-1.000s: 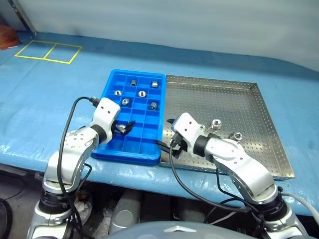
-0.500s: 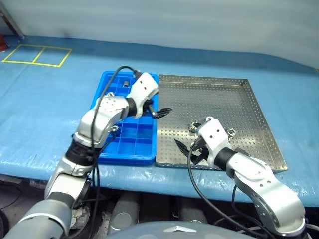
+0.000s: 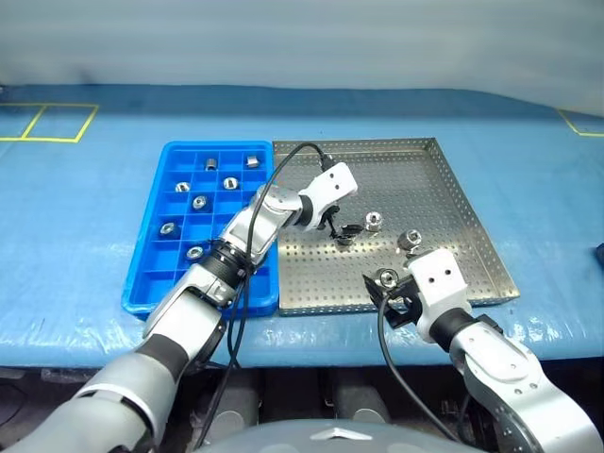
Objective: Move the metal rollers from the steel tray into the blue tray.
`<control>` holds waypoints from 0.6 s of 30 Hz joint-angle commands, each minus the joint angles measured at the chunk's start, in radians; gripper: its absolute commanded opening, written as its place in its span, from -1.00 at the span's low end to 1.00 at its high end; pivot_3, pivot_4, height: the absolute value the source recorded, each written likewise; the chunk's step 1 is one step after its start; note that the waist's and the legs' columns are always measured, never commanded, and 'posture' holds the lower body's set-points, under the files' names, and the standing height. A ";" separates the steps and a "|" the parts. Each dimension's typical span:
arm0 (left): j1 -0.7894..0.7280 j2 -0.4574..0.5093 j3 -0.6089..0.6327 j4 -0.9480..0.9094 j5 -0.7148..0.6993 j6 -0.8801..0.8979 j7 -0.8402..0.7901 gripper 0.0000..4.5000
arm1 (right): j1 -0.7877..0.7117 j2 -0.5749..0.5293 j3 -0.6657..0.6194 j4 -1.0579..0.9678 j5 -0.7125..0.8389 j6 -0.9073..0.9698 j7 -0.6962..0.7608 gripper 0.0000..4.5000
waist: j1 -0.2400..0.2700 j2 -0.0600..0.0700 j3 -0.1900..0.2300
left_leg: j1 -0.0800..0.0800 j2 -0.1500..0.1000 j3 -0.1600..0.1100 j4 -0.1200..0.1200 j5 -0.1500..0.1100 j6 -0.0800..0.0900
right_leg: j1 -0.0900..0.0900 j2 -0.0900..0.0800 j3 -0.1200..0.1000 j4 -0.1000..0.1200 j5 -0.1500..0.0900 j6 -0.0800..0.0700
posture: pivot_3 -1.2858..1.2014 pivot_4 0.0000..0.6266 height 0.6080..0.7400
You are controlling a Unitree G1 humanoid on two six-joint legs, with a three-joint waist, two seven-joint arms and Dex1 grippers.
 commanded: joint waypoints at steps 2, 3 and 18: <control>-0.042 -0.059 -0.010 0.110 0.052 -0.086 0.009 0.99 | 0.000 -0.019 -0.013 -0.043 0.030 -0.045 -0.035 1.00 | -0.004 0.000 0.000 | 0.000 0.000 0.000 0.000 0.000 0.000 | 0.000 0.000 0.000 0.000 0.000 0.000 | -0.08 -0.52 1.00; -0.046 -0.072 -0.010 0.141 0.063 -0.094 0.017 0.99 | -0.004 -0.023 -0.011 -0.043 0.035 -0.044 -0.040 1.00 | -0.004 0.000 0.000 | 0.000 0.000 0.001 0.000 0.000 0.000 | 0.000 0.000 0.001 0.000 0.000 0.000 | -0.08 -0.52 1.00; -0.066 -0.104 0.021 0.237 0.152 -0.138 0.046 -0.24 | -0.054 -0.070 -0.022 -0.043 0.097 -0.010 -0.058 1.00 | -0.003 0.000 0.000 | 0.000 0.000 0.002 0.001 -0.001 0.001 | 0.000 0.000 0.002 0.000 0.001 0.001 | -0.05 -0.52 1.00</control>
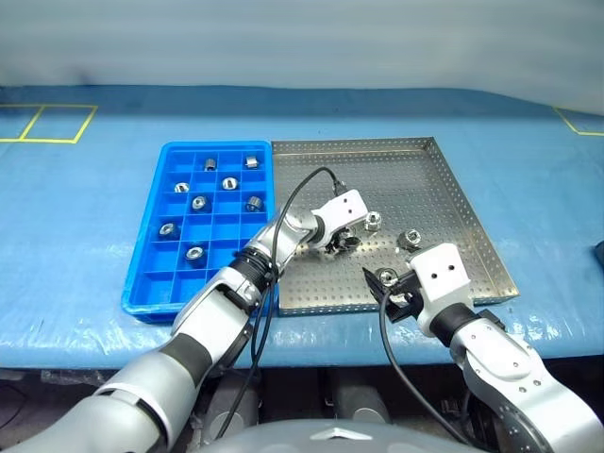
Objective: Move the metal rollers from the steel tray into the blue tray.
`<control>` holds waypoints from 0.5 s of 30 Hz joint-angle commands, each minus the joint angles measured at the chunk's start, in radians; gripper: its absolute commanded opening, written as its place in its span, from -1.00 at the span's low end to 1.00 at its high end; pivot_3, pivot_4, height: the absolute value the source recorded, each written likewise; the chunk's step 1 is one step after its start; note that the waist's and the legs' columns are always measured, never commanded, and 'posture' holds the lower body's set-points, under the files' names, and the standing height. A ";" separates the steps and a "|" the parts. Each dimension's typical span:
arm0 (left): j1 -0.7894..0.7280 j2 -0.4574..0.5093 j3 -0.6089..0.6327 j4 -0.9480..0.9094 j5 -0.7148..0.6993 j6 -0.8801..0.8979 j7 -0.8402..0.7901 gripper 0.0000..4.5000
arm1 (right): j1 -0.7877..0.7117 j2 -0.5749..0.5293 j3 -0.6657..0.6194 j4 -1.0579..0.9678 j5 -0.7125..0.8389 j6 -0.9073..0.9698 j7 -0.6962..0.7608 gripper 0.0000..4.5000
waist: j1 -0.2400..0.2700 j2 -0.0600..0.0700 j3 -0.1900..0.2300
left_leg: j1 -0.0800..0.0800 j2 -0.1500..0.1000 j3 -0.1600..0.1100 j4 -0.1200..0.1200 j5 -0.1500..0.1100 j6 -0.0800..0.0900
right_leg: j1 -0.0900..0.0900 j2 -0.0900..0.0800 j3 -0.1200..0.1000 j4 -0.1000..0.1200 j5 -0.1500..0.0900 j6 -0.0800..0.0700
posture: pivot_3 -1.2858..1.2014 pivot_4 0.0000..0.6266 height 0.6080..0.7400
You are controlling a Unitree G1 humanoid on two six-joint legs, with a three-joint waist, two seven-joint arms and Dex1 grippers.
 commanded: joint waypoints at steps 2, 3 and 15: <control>-0.033 0.027 0.024 -0.088 0.003 0.005 -0.042 -0.24 | -0.032 -0.020 -0.022 -0.042 0.018 0.016 0.006 1.00 | 0.000 0.000 0.000 | 0.000 0.000 0.000 0.000 0.000 0.000 | 0.000 0.000 0.000 0.000 0.000 0.000 | -0.04 -0.52 1.00; -0.030 0.037 0.032 -0.121 -0.007 0.015 -0.052 -0.24 | -0.043 -0.022 -0.018 -0.042 0.020 0.022 0.010 1.00 | 0.001 0.000 0.000 | 0.000 0.000 0.000 0.000 0.000 0.000 | 0.000 0.000 0.000 0.000 0.000 0.000 | -0.02 -0.52 1.00; 0.135 0.224 0.254 -0.765 -0.171 0.231 -0.058 -0.24 | -0.296 -0.060 0.103 0.071 0.007 0.053 0.156 1.00 | 0.026 0.000 0.000 | 0.002 0.001 0.001 0.000 0.000 0.000 | 0.001 0.000 0.001 0.002 0.000 0.000 | 0.13 -0.52 1.00</control>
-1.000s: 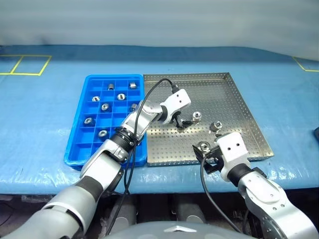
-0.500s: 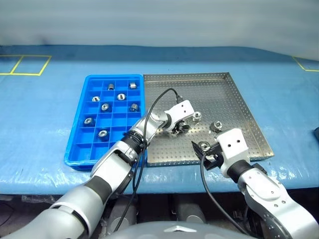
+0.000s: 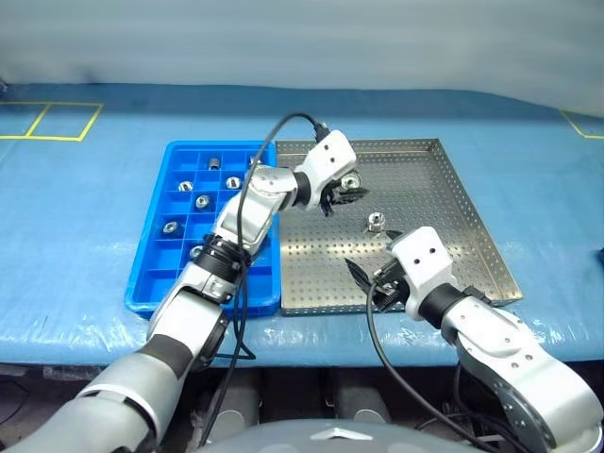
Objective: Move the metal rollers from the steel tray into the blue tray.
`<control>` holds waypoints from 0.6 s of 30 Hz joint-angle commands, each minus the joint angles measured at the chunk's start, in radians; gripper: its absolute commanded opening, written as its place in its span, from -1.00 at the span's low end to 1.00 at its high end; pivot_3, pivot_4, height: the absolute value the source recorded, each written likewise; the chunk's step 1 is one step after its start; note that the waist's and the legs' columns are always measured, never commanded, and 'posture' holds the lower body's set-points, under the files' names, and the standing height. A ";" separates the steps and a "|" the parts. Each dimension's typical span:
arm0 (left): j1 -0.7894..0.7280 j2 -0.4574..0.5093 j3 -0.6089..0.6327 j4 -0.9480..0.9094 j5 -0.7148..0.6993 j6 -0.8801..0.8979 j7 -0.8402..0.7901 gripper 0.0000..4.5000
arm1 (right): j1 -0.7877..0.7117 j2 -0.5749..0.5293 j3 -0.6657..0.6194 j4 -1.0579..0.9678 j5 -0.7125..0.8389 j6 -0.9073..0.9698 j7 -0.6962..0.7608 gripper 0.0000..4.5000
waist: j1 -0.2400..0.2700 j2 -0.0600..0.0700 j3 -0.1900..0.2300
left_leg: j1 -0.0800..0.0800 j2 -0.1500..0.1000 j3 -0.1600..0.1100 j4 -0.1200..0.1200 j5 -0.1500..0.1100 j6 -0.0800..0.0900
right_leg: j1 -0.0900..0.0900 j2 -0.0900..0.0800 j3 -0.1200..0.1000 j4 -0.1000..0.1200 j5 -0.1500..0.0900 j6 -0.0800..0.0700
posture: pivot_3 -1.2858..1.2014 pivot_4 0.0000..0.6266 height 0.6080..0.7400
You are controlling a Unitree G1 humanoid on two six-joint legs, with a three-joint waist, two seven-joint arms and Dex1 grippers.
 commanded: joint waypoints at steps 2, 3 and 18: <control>0.104 0.091 0.069 -0.252 -0.024 0.034 0.037 -0.24 | -0.122 -0.008 0.064 0.074 -0.014 -0.032 0.064 1.00 | 0.009 0.000 0.000 | 0.002 0.000 0.000 0.000 0.000 0.000 | 0.001 0.000 0.000 0.002 0.000 0.000 | 0.16 -0.52 1.00; 0.139 0.116 0.085 -0.309 -0.029 0.061 0.049 -0.24 | -0.161 -0.001 0.087 0.099 -0.015 -0.042 0.081 1.00 | 0.013 0.000 0.000 | 0.002 0.000 0.000 0.000 0.001 -0.001 | 0.001 0.000 0.000 0.002 0.000 -0.001 | 0.17 -0.52 1.00; 0.619 0.347 0.265 -0.869 -0.039 0.366 0.223 -0.24 | -0.405 0.132 0.312 0.414 -0.083 -0.238 0.284 1.00 | 0.134 -0.001 0.001 | 0.003 0.000 -0.002 -0.001 0.002 -0.003 | 0.001 0.000 -0.002 0.005 -0.001 -0.002 | 0.35 -0.52 1.00</control>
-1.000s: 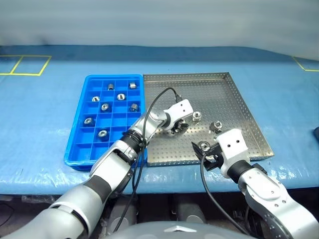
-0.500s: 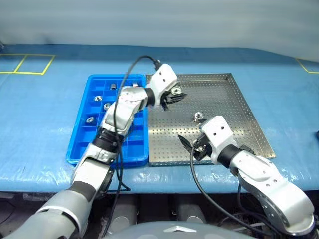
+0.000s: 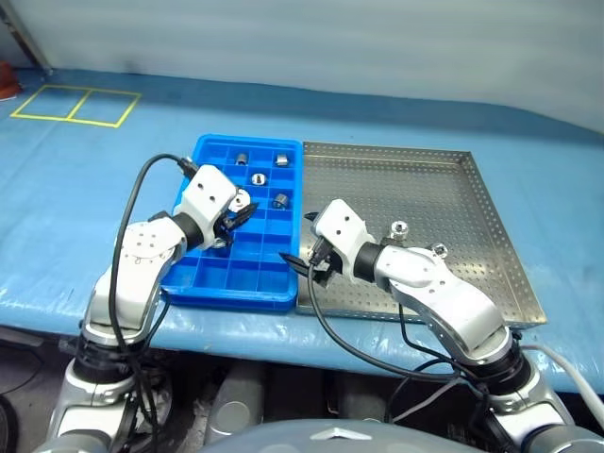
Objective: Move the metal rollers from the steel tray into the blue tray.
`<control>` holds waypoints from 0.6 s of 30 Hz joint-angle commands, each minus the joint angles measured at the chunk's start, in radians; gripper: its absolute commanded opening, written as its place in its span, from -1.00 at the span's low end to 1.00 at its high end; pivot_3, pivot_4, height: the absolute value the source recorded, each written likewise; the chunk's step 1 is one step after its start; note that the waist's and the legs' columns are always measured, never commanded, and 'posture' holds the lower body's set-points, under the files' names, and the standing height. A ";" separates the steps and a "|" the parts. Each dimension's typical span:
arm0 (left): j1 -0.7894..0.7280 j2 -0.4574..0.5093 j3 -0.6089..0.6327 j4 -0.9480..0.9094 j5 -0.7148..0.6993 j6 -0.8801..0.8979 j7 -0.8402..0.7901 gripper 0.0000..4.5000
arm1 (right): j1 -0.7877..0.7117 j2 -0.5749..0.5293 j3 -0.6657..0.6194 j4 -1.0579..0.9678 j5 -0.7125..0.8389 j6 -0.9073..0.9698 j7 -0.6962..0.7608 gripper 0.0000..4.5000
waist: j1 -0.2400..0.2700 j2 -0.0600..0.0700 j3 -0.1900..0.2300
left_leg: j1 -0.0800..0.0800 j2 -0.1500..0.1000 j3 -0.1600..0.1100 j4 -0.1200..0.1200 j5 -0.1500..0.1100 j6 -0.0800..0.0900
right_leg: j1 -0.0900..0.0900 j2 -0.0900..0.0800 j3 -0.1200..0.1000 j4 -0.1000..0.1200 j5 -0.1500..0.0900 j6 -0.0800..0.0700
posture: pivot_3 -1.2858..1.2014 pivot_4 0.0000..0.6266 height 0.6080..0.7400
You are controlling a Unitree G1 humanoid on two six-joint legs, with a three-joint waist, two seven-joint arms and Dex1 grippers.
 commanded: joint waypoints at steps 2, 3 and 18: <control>0.072 0.010 0.064 -0.146 -0.012 0.080 0.063 -0.24 | -0.035 0.031 0.027 0.024 -0.021 -0.060 0.047 1.00 | 0.024 0.000 0.000 | 0.000 0.000 0.000 0.000 0.000 0.000 | 0.000 0.000 0.000 0.000 0.000 0.000 | 0.35 -0.52 1.00; 0.093 0.004 0.079 -0.164 -0.017 0.098 0.076 -0.24 | -0.039 0.036 0.033 0.031 -0.025 -0.067 0.057 1.00 | 0.031 0.000 0.000 | 0.000 0.000 0.000 0.000 0.000 0.000 | -0.001 0.000 0.000 0.000 0.000 0.000 | 0.36 -0.52 1.00; 0.207 0.000 0.112 -0.167 -0.071 0.189 0.144 -0.24 | -0.041 0.072 0.045 0.061 -0.059 -0.084 0.112 1.00 | 0.150 0.000 0.000 | 0.000 0.001 -0.001 -0.005 -0.004 -0.009 | -0.005 0.000 -0.004 -0.005 -0.001 -0.002 | 0.39 -0.52 1.00</control>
